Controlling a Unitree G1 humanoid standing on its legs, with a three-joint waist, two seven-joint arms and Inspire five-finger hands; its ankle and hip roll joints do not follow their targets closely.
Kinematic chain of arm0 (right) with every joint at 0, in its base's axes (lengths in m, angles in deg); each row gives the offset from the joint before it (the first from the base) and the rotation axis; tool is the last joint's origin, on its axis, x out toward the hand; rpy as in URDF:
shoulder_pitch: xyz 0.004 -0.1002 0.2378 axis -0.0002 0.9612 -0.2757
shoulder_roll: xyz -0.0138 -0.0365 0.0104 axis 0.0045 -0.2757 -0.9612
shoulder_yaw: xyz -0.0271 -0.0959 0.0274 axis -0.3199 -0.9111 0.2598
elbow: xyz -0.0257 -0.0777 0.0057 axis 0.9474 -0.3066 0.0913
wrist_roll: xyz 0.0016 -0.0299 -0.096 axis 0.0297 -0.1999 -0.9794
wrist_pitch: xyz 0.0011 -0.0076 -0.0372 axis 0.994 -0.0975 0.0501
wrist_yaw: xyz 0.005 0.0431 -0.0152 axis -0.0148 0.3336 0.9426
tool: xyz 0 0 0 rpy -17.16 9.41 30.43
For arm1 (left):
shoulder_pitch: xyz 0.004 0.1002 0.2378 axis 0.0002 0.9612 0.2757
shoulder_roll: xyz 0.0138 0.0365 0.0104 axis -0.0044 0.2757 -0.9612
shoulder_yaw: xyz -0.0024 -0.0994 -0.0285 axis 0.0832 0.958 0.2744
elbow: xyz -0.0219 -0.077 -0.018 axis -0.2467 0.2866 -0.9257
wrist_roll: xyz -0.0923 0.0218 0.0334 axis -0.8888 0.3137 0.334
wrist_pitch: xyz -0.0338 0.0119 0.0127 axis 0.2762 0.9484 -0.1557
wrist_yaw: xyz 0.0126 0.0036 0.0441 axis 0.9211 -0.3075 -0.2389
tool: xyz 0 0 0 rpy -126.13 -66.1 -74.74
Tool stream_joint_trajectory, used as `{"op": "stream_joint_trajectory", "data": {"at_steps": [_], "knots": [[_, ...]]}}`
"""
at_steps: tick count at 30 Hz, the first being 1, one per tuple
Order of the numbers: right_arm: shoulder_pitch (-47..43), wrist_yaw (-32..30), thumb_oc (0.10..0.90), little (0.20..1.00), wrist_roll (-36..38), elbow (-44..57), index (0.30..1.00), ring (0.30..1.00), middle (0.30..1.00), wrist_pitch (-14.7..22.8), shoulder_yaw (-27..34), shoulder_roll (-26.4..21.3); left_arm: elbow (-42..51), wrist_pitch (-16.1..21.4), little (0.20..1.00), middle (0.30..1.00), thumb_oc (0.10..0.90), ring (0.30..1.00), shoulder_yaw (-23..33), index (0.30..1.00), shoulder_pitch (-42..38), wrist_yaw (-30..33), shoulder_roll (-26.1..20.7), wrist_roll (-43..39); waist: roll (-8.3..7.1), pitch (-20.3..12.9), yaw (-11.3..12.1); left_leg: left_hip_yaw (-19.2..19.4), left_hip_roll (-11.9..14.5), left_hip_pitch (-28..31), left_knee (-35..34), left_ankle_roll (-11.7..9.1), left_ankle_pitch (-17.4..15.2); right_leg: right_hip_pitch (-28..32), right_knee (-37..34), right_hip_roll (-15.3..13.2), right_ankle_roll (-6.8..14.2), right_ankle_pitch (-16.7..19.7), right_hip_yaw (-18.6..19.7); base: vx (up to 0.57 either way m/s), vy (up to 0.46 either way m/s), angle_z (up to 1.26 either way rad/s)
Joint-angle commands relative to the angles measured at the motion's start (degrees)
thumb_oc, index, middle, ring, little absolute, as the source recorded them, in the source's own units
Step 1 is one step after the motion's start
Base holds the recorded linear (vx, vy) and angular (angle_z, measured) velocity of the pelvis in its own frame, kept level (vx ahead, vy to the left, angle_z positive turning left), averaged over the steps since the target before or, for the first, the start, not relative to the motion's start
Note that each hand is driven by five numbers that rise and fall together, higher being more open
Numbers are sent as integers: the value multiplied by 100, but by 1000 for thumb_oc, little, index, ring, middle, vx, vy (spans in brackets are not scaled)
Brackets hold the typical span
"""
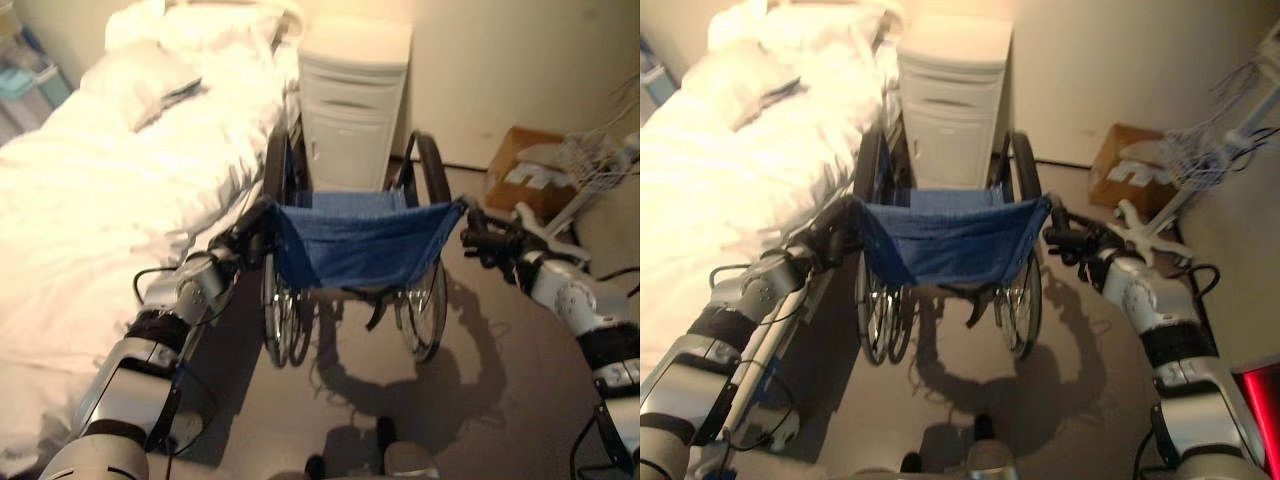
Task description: Push the wheelchair next to the bed
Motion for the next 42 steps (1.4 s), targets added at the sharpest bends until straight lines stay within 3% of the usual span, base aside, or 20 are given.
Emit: {"op": "stream_joint_trajectory", "data": {"at_steps": [1, 3, 6, 9, 12, 14, 17, 24, 33, 42], "knots": [[-829, 920, 400, 300, 341, 350, 300, 300, 300, 249, -488, 524, 1294, 899, 300, 300, 400, 300, 115, 300, -90, -196, -183, 70, 108, -724, 674, 583, 623, 403, 844, -216, -120, -745, 621, 84, 119, 46, -41, 142, -227, 69], [-736, 885, 400, 300, 310, 425, 300, 300, 300, 285, -486, 519, 1493, 857, 300, 300, 400, 300, 191, 300, 43, -152, -285, 29, 55, -700, 740, 694, 624, 138, 1376, -236, 60, -546, 565, 122, -20, -72, -273, 170, -285, 30], [-683, 770, 400, 300, 302, 455, 300, 300, 300, 330, -476, 570, 1521, 863, 300, 300, 400, 300, 250, 300, 62, -87, -314, 45, 32, -661, 768, 898, 642, -127, 1610, -263, 75, -351, 475, 160, -103, -139, -452, 144, -210, -11], [-753, 496, 400, 300, 305, 377, 300, 300, 300, 366, -521, 733, 1341, 914, 300, 300, 400, 300, 298, 300, 37, -121, -408, 202, 136, -622, 877, 1015, 422, -170, 716, -218, -101, -71, 343, 303, -61, -254, -546, 147, -67, -2], [-805, 168, 400, 300, 292, 399, 300, 300, 300, 331, -561, 859, 1057, 921, 300, 300, 400, 300, 270, 300, -126, -180, -513, 182, 265, -596, 972, 1119, 319, -271, -301, -339, 186, 255, 139, 443, -53, -348, -571, 135, 3, 1], [-760, -88, 400, 300, 357, 421, 300, 300, 300, 358, -566, 874, 930, 922, 300, 300, 400, 300, 223, 300, -216, -197, -569, 126, 308, -546, 1038, 1095, 286, -576, -361, -427, 510, 436, 44, 501, -100, -421, -557, 101, 23, -5], [-702, -355, 400, 300, 419, 398, 300, 300, 300, 386, -496, 934, 680, 887, 300, 300, 400, 300, 232, 300, -333, -276, -705, 54, 311, -585, 986, 1175, 215, -504, -332, -283, 274, 443, 78, 459, -118, -497, -595, 77, 75, -14], [-412, -727, 400, 300, 485, 591, 300, 300, 300, 401, -471, 1039, 378, 862, 300, 300, 400, 300, 25, 300, -553, -408, -705, 94, 415, -774, 732, 1351, 133, 26, -676, -129, 72, 402, 26, 458, -92, -497, -526, 71, 119, -10], [-137, -611, 400, 300, 411, 841, 300, 300, 300, 330, -381, 1077, 372, 844, 300, 300, 400, 300, -69, 300, -592, -417, -591, 148, 469, -798, 540, 1603, -7, 297, -856, 97, -87, 308, 9, 390, 51, -354, -303, 31, 111, -8], [-18, -288, 400, 300, 379, 949, 300, 300, 300, 109, -385, 1126, 376, 869, 300, 300, 400, 300, 10, 300, -511, -283, -692, 147, 473, -827, 563, 1776, -35, 386, -1011, 181, -99, 205, 91, 345, 136, -320, -406, -17, 50, -1]]}}
